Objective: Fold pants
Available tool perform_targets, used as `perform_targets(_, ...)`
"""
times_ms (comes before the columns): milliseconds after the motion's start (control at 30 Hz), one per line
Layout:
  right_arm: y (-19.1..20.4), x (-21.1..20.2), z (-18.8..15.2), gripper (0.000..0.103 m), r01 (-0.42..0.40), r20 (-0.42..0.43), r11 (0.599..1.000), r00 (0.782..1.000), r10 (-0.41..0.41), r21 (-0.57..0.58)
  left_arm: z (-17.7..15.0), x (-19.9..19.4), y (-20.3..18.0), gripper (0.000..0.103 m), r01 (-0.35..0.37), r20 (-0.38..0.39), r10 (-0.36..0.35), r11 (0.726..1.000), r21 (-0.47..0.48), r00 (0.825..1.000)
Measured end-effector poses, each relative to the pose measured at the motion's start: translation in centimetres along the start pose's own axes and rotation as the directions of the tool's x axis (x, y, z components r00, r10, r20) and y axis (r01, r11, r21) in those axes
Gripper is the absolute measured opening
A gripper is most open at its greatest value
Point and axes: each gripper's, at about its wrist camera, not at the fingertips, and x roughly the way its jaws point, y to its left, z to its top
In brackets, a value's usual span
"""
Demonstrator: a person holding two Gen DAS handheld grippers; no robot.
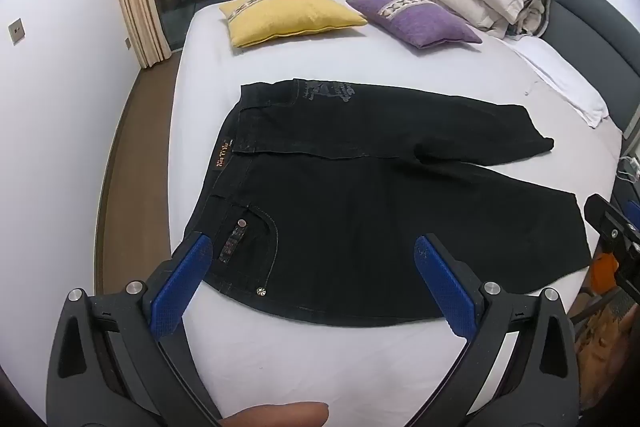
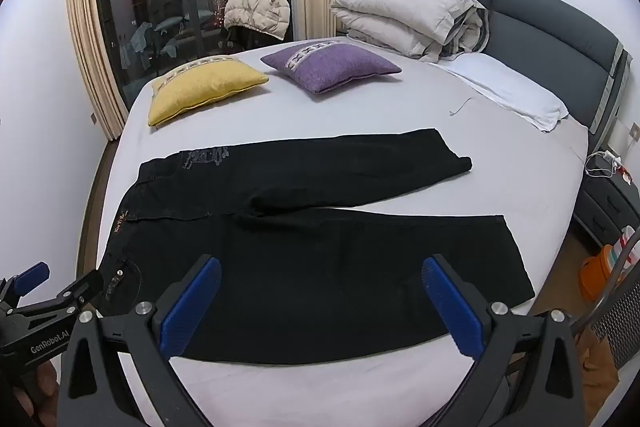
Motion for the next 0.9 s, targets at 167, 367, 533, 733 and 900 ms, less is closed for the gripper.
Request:
perform_targets(167,-1.0,-0.6,0.2,0.103,-0.003,0.008,1.000,1.000,0.003,-0.002,0.0,0.1,0.5,0.103,0.011,-0.007,-0.011,1.000,-0.003,1.000)
perform_targets(367,0.4,0.3,-0.3,0.103,0.017,-0.014,1.000,1.000,-0.017,-0.017,0.2,0.5,0.9,0.103,-0.006,0.000,0.006,1.000,0.001,1.000)
perform_targets(533,0.2,0.5,-0.4,0.103,0.008,-0.020,1.000,1.000,-0.009,-0.014,0.3,0.5,0.5,0.103,-0.009,-0.004,0.009,1.000,0.002,1.000)
perform_targets(733,0.3,0.6,-0.6,0.103,0.003,-0.021,1.000,1.000,-0.003,-0.011,-0.4,0.7,0.5,0.103,-0.012,-0.002,0.012,1.000,0.006,1.000)
perform_targets(900,0.5,0.7,-0.8,0.103,0.002,-0.023,1.000,1.000,-0.002,-0.009,-0.8,0.9,0.5,0.103,-0.015,0.000,0.015,1.000,0.009,1.000)
